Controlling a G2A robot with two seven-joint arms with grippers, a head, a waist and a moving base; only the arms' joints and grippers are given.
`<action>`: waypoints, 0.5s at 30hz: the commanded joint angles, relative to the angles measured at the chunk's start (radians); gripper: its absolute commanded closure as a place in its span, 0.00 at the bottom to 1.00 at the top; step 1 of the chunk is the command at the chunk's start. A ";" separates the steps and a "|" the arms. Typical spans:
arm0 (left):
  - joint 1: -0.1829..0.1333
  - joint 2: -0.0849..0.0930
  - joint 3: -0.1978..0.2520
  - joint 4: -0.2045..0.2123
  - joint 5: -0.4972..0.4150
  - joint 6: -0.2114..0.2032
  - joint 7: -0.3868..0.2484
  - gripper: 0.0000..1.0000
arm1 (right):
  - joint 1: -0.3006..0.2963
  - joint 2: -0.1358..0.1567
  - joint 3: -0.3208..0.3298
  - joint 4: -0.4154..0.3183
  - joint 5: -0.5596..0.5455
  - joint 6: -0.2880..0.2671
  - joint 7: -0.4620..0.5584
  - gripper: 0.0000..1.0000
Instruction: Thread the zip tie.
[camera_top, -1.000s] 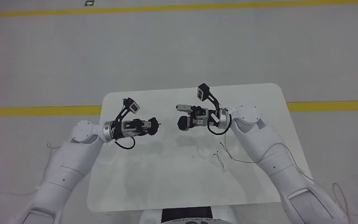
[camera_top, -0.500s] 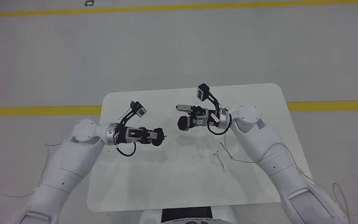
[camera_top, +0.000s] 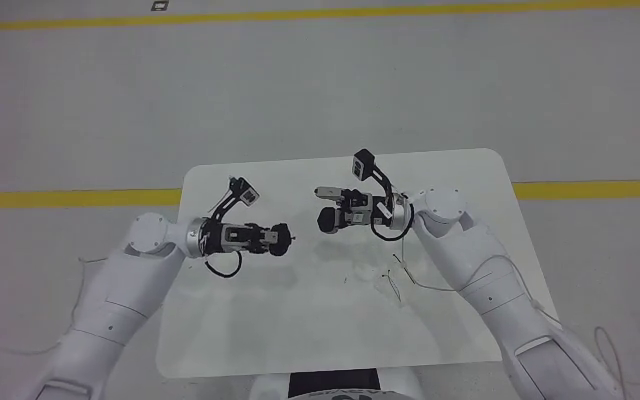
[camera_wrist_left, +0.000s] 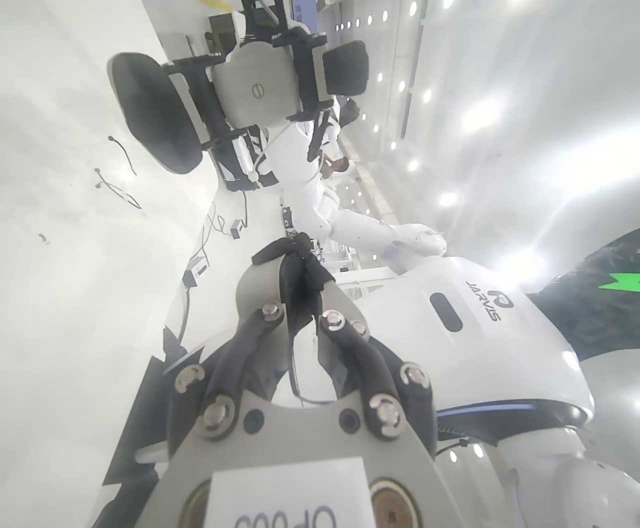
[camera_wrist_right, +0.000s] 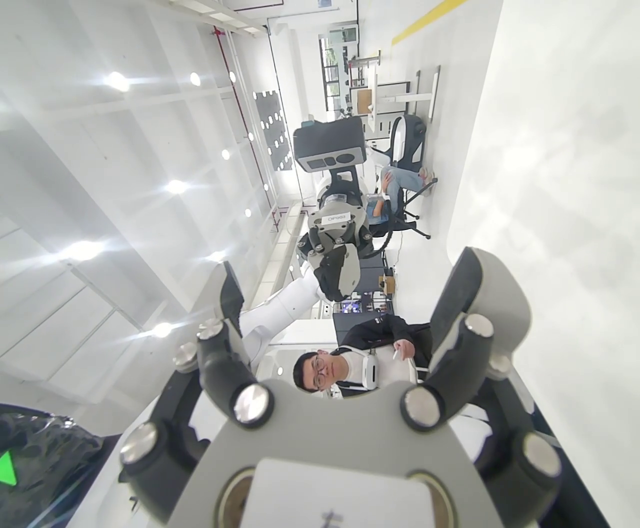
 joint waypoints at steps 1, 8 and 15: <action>0.011 0.000 -0.024 -0.008 0.012 0.000 0.002 1.00 | 0.000 0.000 0.000 0.000 0.000 0.000 0.000 0.00; 0.038 0.004 -0.061 -0.038 0.050 0.000 0.002 1.00 | 0.000 0.000 0.000 0.000 0.000 0.000 0.000 0.00; 0.039 0.003 -0.066 -0.023 -0.001 0.000 0.002 1.00 | 0.000 0.000 0.000 0.000 0.000 0.000 0.000 0.00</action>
